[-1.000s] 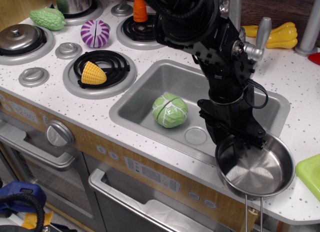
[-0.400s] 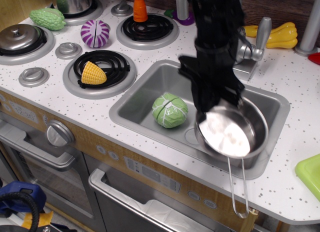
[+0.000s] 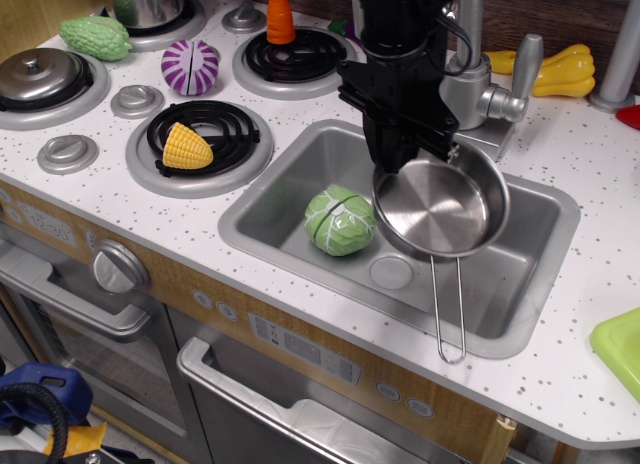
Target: Put pan in sink
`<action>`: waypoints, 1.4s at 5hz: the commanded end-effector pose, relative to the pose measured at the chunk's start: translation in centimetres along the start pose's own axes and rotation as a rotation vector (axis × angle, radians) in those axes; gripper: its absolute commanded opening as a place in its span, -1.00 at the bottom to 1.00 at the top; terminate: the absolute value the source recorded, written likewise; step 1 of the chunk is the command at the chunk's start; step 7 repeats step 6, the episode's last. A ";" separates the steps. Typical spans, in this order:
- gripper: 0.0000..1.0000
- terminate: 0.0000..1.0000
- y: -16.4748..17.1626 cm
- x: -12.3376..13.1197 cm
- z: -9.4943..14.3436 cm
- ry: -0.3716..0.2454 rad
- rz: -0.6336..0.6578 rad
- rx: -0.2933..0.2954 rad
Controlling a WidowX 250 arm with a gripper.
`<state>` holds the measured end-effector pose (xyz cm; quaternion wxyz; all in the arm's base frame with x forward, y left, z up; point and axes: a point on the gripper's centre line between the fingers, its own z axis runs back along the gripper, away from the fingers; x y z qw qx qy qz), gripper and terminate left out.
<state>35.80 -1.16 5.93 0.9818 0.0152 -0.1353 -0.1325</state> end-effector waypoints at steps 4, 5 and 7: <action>1.00 -1.00 5.8 3.3 -4.2 -0.220 0.048 0.185; 1.00 -1.00 5.8 3.1 -4.5 -0.233 0.039 0.156; 1.00 1.00 5.8 3.1 -4.5 -0.233 0.039 0.156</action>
